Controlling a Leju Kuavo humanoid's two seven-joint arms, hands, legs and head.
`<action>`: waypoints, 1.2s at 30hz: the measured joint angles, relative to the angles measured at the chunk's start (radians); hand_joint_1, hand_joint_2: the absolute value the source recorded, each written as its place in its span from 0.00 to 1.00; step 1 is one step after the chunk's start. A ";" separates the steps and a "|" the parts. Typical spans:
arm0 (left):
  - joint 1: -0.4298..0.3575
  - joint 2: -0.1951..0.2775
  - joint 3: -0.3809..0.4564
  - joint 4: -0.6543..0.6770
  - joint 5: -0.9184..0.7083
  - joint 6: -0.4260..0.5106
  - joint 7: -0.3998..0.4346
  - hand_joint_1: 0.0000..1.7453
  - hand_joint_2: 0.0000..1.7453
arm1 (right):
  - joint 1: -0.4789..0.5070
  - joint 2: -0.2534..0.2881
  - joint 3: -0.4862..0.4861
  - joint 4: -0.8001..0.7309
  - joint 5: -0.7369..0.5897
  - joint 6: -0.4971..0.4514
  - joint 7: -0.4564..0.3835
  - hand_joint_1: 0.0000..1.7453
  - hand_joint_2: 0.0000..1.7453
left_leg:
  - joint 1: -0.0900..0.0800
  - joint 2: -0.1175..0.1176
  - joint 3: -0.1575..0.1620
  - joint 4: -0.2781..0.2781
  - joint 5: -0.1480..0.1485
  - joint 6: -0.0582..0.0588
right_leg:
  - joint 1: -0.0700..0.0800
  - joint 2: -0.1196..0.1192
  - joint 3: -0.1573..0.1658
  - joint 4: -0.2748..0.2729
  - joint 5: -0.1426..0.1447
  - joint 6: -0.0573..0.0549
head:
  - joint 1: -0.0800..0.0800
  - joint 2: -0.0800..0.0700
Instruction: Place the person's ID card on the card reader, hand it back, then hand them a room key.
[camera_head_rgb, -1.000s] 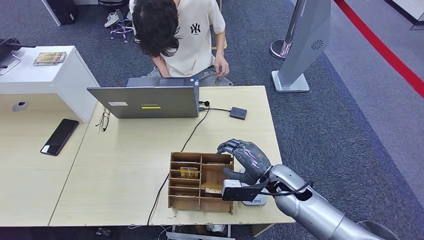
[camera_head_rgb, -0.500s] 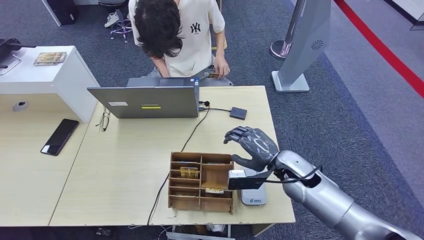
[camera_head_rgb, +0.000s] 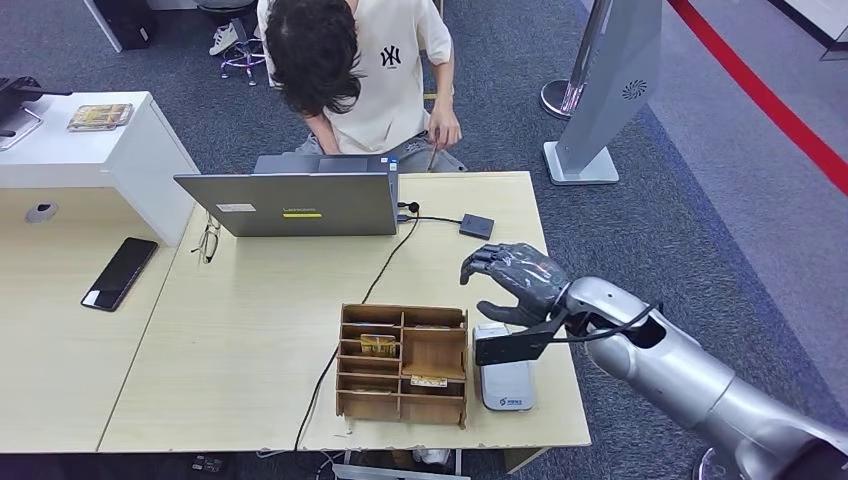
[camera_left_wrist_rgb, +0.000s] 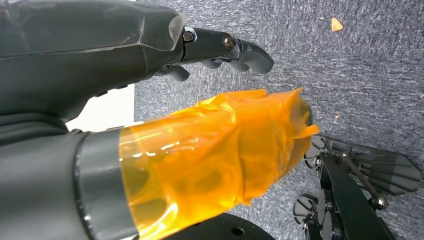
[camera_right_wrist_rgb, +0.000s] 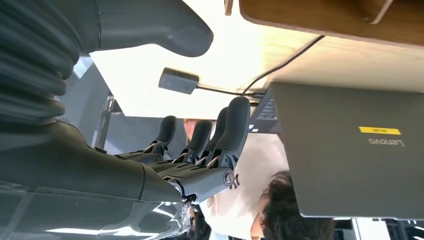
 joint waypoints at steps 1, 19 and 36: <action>0.000 0.000 0.000 0.000 0.000 0.000 -0.002 0.00 0.00 | -0.001 -0.004 0.003 -0.002 -0.017 0.006 -0.002 0.38 1.00 | 0.000 0.000 0.000 0.000 0.000 0.000 | 0.000 0.000 0.000 0.000 0.000 0.000 | 0.000 0.000; 0.001 0.000 0.000 0.001 0.001 -0.001 -0.006 0.00 0.00 | -0.004 -0.049 0.010 -0.018 -0.330 0.190 -0.063 0.34 1.00 | 0.000 0.000 0.000 0.000 0.000 0.000 | 0.000 0.000 0.000 0.000 0.000 0.000 | 0.000 0.000; -0.002 0.000 0.000 0.001 -0.011 0.012 0.008 0.00 0.00 | -0.045 0.025 0.069 0.052 -0.217 0.119 -0.099 0.40 1.00 | 0.000 -0.001 0.000 0.000 0.000 0.000 | 0.000 -0.001 0.000 0.000 0.000 0.000 | 0.000 0.000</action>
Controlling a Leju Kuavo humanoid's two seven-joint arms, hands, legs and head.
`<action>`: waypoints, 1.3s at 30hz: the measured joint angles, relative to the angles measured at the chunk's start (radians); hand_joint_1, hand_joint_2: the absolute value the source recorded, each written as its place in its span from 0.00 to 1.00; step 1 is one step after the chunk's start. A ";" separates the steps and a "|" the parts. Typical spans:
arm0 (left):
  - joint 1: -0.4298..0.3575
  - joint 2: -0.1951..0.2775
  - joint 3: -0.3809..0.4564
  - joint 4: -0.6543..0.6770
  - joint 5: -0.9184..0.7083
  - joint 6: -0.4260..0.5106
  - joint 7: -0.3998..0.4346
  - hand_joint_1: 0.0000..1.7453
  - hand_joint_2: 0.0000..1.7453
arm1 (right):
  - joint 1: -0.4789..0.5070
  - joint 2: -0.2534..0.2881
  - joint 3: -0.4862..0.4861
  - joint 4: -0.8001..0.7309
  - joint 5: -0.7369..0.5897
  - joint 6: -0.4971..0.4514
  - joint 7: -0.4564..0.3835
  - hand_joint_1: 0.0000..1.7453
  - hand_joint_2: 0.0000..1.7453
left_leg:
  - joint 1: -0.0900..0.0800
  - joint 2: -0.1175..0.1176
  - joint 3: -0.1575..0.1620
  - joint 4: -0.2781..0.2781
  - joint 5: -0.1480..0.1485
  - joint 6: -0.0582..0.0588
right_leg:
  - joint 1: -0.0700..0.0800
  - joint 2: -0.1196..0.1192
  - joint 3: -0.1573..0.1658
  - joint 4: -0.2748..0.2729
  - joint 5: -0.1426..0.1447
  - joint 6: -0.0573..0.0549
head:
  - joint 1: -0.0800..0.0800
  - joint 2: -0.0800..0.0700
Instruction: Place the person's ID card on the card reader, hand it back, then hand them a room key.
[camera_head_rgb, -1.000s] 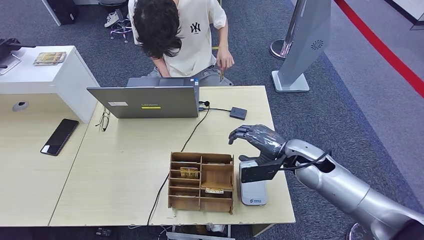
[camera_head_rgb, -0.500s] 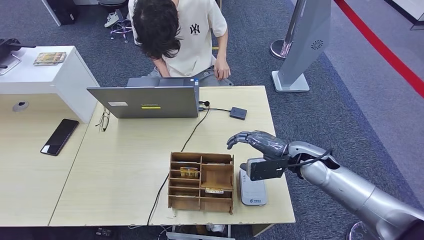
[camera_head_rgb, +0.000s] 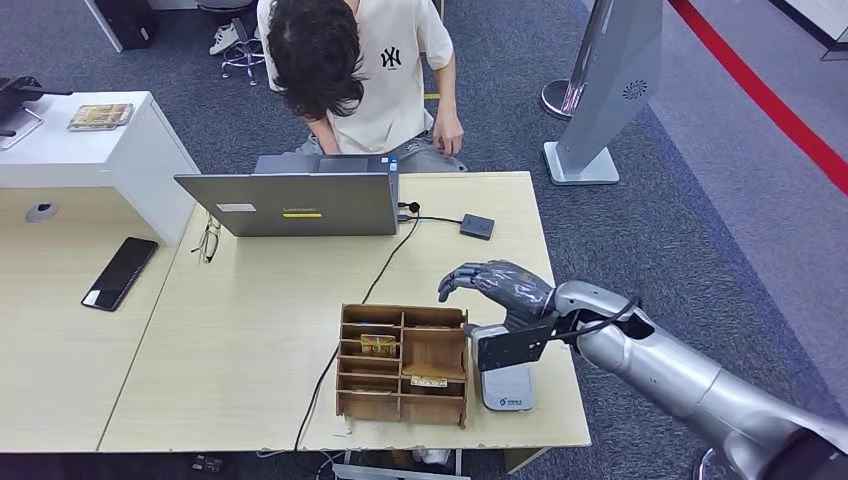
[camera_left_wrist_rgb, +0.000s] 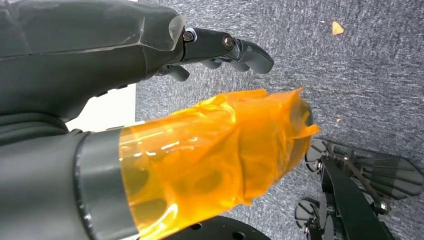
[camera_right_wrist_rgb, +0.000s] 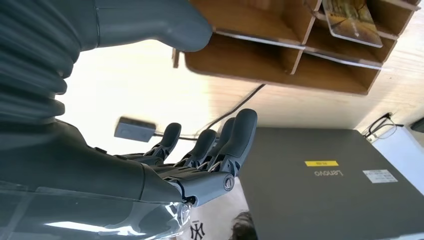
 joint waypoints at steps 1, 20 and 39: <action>0.000 0.000 0.000 0.000 -0.001 0.000 0.000 0.00 0.00 | 0.000 0.006 0.006 0.004 0.003 -0.002 0.000 0.40 1.00 | 0.000 0.000 0.000 0.000 0.000 0.000 | 0.000 0.000 0.000 0.000 0.000 0.000 | 0.000 0.000; 0.001 0.000 0.000 0.000 -0.005 -0.001 0.005 0.00 0.00 | -0.001 0.024 0.042 0.030 -0.047 0.026 0.001 0.38 1.00 | 0.000 0.000 0.000 0.000 0.000 0.000 | 0.000 0.000 0.000 0.000 0.000 0.000 | 0.000 0.000; 0.001 0.000 0.000 0.000 -0.009 0.001 0.005 0.00 0.00 | -0.002 0.049 0.044 0.038 -0.079 0.038 -0.009 0.40 1.00 | 0.000 0.000 0.000 0.000 0.000 0.000 | 0.000 0.000 0.000 0.000 0.000 0.000 | 0.000 0.000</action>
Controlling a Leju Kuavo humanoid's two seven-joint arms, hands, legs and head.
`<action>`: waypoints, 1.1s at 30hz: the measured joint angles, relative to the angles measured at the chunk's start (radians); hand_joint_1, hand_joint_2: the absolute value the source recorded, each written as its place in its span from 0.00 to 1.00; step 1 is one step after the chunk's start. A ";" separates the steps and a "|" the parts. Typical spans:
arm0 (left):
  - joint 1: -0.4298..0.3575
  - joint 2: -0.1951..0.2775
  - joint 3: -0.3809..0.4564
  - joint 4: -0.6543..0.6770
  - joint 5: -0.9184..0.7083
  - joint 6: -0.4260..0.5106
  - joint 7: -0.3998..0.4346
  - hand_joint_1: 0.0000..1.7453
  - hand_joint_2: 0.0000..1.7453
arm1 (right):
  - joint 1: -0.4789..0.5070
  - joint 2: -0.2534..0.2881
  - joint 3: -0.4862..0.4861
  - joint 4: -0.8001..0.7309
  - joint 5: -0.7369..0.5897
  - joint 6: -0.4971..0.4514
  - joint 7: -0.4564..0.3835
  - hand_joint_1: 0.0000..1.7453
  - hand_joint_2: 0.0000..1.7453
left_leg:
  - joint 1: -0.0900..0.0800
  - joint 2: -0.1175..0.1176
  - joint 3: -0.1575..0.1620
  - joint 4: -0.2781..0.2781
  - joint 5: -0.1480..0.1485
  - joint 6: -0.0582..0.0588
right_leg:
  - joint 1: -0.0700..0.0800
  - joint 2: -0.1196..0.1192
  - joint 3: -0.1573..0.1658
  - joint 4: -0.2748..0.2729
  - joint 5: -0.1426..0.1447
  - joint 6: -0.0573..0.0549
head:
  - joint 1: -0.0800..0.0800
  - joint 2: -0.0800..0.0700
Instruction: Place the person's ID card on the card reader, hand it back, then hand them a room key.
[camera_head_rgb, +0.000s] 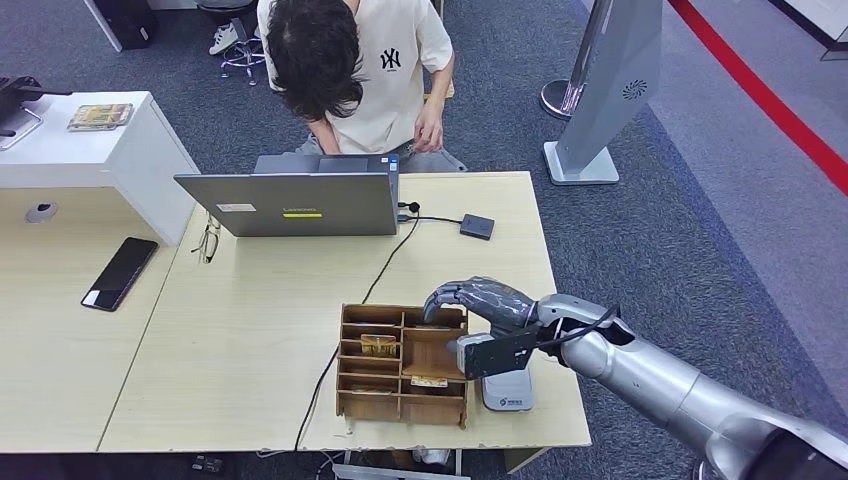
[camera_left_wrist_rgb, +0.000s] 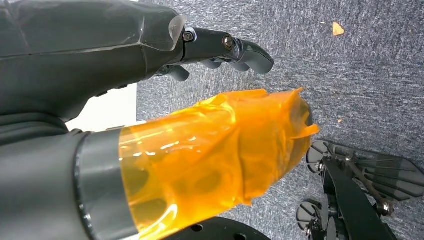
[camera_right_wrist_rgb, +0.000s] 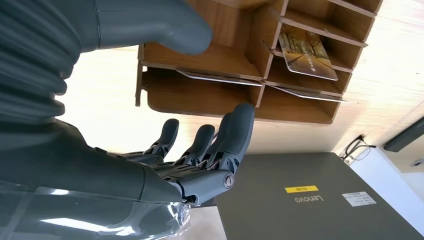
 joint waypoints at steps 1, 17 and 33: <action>0.000 0.000 0.000 0.000 0.000 0.000 0.000 0.00 0.00 | 0.000 0.001 0.000 0.000 -0.002 0.001 0.000 0.39 1.00 | 0.000 0.000 0.000 0.000 0.000 0.000 | 0.000 0.000 0.000 0.000 0.000 0.000 | 0.000 0.000; 0.000 -0.003 0.000 0.000 0.000 0.000 0.001 0.00 0.00 | 0.000 0.016 0.008 0.006 -0.004 0.002 -0.001 0.39 1.00 | 0.000 0.000 0.000 0.000 0.000 0.000 | 0.000 0.000 0.000 0.000 0.000 0.000 | 0.000 0.000; 0.000 -0.007 0.000 0.000 -0.005 0.000 0.004 0.00 0.00 | 0.000 0.023 0.024 0.013 0.057 -0.039 0.010 0.38 1.00 | 0.000 0.000 0.000 0.000 0.000 0.000 | 0.000 0.000 0.000 0.000 0.000 0.000 | 0.000 0.000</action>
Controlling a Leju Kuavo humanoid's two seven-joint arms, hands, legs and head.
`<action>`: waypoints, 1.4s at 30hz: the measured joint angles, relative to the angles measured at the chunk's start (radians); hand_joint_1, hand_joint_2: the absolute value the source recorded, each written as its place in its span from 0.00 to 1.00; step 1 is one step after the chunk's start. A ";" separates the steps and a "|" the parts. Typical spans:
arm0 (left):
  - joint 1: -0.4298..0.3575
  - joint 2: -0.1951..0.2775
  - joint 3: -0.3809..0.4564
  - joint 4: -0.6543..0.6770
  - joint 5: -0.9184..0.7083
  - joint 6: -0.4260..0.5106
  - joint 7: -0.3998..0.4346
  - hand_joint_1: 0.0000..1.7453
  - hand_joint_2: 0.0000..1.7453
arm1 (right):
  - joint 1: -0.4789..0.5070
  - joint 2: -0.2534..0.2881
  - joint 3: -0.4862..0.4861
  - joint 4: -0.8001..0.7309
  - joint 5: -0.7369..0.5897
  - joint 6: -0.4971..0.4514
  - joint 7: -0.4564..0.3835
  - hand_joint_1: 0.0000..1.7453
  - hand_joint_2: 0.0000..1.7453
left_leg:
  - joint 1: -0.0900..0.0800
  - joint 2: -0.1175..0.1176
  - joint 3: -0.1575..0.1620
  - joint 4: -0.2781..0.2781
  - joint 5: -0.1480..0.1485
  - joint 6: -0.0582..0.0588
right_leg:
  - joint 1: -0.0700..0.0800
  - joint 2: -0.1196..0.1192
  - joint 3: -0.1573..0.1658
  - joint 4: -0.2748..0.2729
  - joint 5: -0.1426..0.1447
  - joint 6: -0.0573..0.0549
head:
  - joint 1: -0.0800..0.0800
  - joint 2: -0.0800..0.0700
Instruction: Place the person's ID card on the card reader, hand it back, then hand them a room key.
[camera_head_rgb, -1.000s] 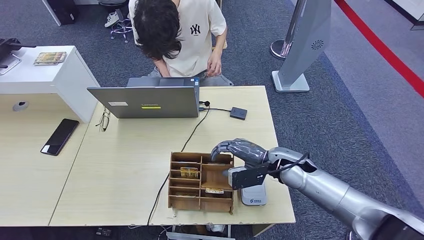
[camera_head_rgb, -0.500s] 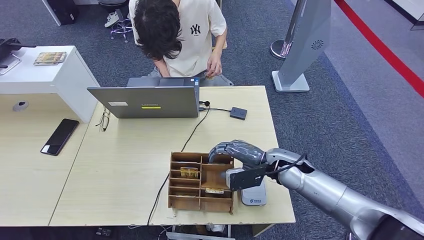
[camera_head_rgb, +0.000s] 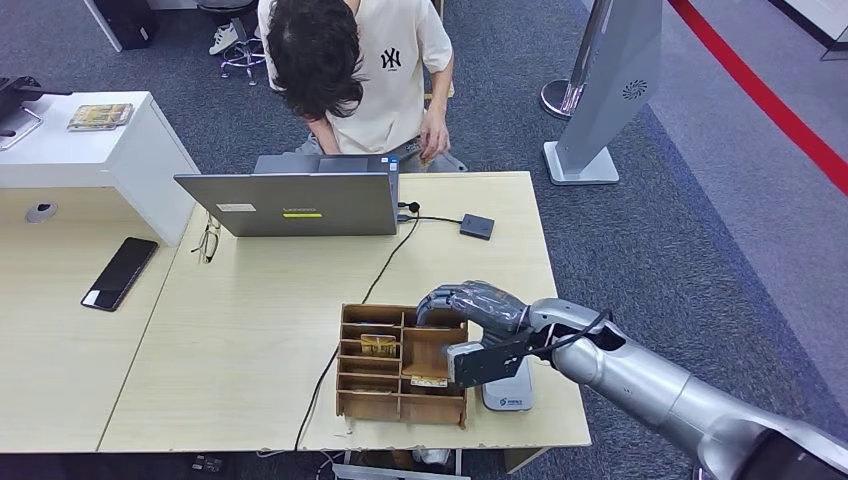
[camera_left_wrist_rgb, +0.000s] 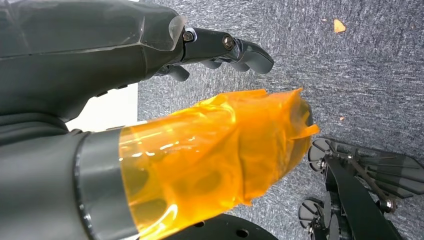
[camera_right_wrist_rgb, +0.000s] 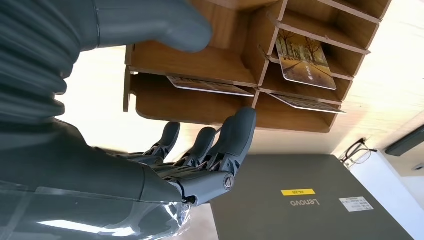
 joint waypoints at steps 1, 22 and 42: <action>0.000 0.000 0.000 0.000 0.000 0.000 0.000 0.00 0.00 | 0.000 0.001 0.001 0.000 0.001 -0.002 0.000 0.38 1.00 | 0.000 0.000 0.000 0.000 0.000 0.000 | 0.000 0.000 0.000 0.000 0.000 0.000 | 0.000 0.000; 0.000 -0.001 0.000 0.000 -0.005 -0.003 0.001 0.00 0.00 | 0.011 0.019 0.008 -0.001 0.015 -0.032 0.009 0.75 1.00 | 0.000 0.000 0.000 0.000 0.000 0.000 | 0.000 0.000 0.000 0.000 0.000 0.000 | 0.000 0.000; 0.000 -0.001 0.000 0.000 -0.005 -0.009 0.001 0.00 0.00 | 0.039 0.021 -0.011 -0.020 0.016 -0.045 0.018 0.75 1.00 | 0.000 0.000 0.001 0.000 0.000 0.000 | 0.000 0.000 0.000 0.000 0.000 0.000 | 0.000 0.000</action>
